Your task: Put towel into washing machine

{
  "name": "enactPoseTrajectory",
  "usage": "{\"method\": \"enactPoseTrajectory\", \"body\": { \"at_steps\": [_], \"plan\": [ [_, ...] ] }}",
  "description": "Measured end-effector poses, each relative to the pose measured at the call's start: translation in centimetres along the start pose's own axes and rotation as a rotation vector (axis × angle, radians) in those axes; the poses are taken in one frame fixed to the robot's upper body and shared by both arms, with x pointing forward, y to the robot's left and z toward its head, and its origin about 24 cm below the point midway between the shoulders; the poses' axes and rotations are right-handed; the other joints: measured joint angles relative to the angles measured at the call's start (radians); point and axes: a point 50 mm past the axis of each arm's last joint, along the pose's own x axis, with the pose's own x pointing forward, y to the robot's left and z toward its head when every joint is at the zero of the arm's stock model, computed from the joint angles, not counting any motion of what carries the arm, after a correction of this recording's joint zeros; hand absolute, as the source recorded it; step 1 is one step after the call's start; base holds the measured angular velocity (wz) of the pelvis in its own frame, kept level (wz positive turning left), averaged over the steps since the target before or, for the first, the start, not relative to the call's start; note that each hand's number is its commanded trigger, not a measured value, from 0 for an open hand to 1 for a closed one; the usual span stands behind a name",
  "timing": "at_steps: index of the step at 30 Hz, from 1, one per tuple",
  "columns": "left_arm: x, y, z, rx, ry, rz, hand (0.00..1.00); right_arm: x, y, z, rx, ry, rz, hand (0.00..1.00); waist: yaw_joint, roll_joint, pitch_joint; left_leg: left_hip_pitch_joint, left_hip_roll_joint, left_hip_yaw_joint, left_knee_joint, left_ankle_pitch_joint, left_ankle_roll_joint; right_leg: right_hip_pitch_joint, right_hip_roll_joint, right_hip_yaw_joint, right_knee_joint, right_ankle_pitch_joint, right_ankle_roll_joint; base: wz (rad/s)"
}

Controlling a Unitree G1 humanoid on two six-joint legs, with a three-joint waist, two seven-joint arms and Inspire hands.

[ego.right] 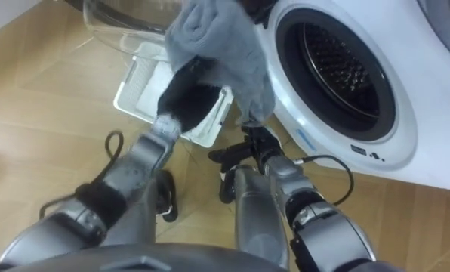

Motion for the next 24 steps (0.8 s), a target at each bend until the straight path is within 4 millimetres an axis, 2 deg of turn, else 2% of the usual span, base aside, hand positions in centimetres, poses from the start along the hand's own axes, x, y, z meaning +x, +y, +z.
{"method": "enactPoseTrajectory", "body": {
  "at_steps": [3,4,7,11,14,20,24],
  "plan": [
    [-1.9,2.1,-0.6,-0.029,0.01,0.073,1.0,-0.4,-0.5,-1.2,0.01,0.024,-0.031,0.0,0.034,0.006,-0.0031,0.002,-0.002,0.0,-0.024,0.009,-0.003,-0.002,0.001,-0.001,-0.018,0.003,-0.003,0.0],
    [-2.7,2.9,-0.8,-0.04,0.015,0.102,1.0,-0.6,-0.8,-1.6,-0.004,0.036,-0.047,0.0,0.047,0.014,-0.0078,0.001,-0.001,-0.001,-0.032,0.01,-0.005,-0.002,0.003,-0.006,-0.028,0.006,-0.004,0.0],
    [-4.2,4.3,-1.1,-0.056,0.013,0.154,1.0,-0.7,-1.5,-1.8,-0.017,0.041,-0.073,0.0,0.068,0.035,-0.0109,0.003,-0.002,0.0,-0.044,0.012,-0.006,-0.002,0.001,-0.009,-0.027,0.006,-0.004,0.0],
    [-5.4,5.5,-0.7,-0.037,0.015,0.187,1.0,-0.8,-1.8,-1.6,-0.026,0.016,-0.077,0.0,0.087,0.042,-0.0098,0.004,0.001,-0.003,-0.047,0.013,-0.007,-0.002,0.004,-0.012,-0.027,0.005,-0.005,0.0],
    [-5.7,6.2,-0.1,0.016,0.024,0.216,1.0,-0.9,-2.2,-1.6,-0.047,0.014,-0.095,0.0,0.099,0.045,-0.0094,0.006,0.0,-0.002,-0.051,0.014,-0.009,-0.001,0.003,-0.013,-0.027,0.005,-0.006,0.0],
    [-6.3,6.7,2.1,0.092,-0.003,0.245,1.0,-1.2,-3.4,-1.1,-0.016,-0.029,-0.153,0.0,0.095,0.049,-0.007,-0.007,-0.001,-0.003,-0.044,0.015,-0.01,-0.009,0.0,-0.016,-0.026,0.004,-0.007,0.01],
    [-6.6,6.8,4.1,0.12,-0.065,0.27,1.0,-1.4,-3.8,-1.4,-0.009,-0.043,-0.174,0.0,0.095,0.058,-0.0037,-0.022,0.0,-0.02,-0.042,0.016,-0.011,-0.008,0.001,-0.039,-0.042,0.005,-0.009,0.1]
  ]
}}
